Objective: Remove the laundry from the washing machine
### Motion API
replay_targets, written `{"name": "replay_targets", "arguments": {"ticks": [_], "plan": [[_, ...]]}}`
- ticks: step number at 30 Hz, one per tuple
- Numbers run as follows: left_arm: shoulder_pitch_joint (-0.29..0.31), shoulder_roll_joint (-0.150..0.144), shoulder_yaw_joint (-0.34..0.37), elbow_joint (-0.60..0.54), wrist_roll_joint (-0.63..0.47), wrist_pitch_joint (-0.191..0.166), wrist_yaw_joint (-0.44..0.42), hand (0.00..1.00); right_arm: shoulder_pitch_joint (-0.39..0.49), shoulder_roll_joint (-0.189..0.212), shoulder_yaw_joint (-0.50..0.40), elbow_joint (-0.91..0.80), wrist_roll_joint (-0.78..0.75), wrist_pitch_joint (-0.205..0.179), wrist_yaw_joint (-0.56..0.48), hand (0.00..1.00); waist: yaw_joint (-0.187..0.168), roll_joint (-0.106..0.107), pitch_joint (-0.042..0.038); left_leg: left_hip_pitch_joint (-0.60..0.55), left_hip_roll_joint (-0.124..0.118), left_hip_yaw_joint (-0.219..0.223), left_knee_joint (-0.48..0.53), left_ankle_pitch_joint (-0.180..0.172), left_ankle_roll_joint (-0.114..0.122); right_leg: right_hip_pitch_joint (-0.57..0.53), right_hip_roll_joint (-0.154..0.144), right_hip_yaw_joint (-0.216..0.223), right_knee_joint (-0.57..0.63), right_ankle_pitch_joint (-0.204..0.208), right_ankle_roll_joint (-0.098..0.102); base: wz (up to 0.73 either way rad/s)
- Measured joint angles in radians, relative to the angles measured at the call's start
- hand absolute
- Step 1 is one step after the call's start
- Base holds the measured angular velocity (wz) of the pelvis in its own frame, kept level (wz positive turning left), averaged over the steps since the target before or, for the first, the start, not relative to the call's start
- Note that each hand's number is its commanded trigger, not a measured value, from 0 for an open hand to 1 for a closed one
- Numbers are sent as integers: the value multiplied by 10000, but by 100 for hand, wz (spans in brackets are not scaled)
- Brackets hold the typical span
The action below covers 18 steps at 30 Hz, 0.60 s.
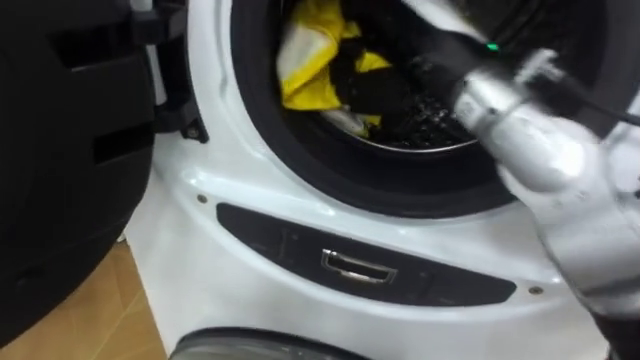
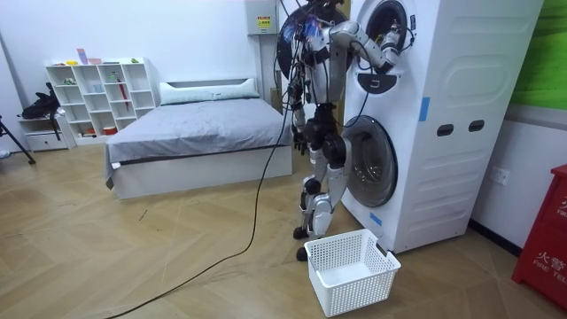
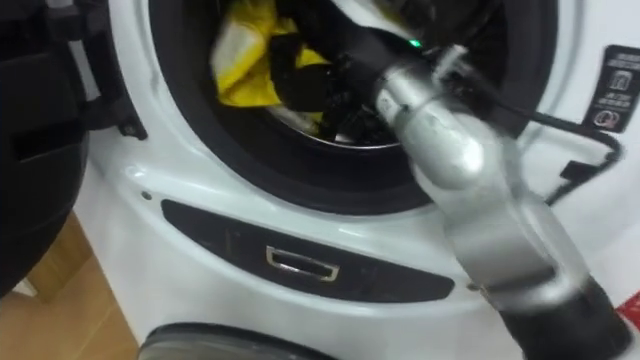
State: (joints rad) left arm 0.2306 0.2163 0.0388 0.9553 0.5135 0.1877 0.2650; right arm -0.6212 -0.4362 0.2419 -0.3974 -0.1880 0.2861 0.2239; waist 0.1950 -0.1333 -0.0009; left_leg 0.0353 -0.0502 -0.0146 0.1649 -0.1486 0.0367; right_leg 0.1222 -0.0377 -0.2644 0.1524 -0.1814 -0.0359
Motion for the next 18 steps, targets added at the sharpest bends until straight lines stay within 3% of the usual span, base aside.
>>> {"name": "replay_targets", "arguments": {"ticks": [5, 7, 12, 14, 17, 18], "plan": [[80, -122, 13, 116, -31, -407, 34, 0, 1406, 112, -46, -1613, 1136, -822, 23, 100, -403, 110, 48, 154, 16, 107, -6, 0, 0, 188, 9, 288, -9, -2, 18, 2], [76, -173, 15, 64, -7, -576, 52, 0, 2163, 60, -314, -2086, 1592, -1088, 105, 100, -656, 158, 58, 126, 40, 179, -7, -1, -1, 149, 43, 642, -6, -8, 30, -1], [151, -447, 32, 314, -21, -917, 69, 0, 2847, 52, -759, -2176, 2338, -1492, 665, 100, -939, 402, 19, 121, 87, 448, -7, -20, 21, 17, 53, 732, -14, -20, 50, -25], [169, -501, 30, 347, -33, -1040, 68, 0, 3042, 71, -890, -2182, 2652, -1636, 880, 100, -1140, 533, 5, 93, 163, 435, -8, -178, 113, 15, 140, 722, -13, -23, 54, 5], [296, -498, 65, 366, -91, -1080, 69, 0, 3596, 94, -1499, -2188, 2805, -1672, 1151, 100, -1222, 532, -18, 24, 166, 425, 70, -184, 112, 50, 202, 751, -6, -23, 53, -2], [417, -499, 120, 369, -93, -1086, 68, 0, 3748, 95, -1710, -2188, 2804, -1673, 1191, 100, -1318, 483, -66, 20, 166, 426, 113, -184, 110, 65, 199, 763, -9, -23, 51, 0]]}}
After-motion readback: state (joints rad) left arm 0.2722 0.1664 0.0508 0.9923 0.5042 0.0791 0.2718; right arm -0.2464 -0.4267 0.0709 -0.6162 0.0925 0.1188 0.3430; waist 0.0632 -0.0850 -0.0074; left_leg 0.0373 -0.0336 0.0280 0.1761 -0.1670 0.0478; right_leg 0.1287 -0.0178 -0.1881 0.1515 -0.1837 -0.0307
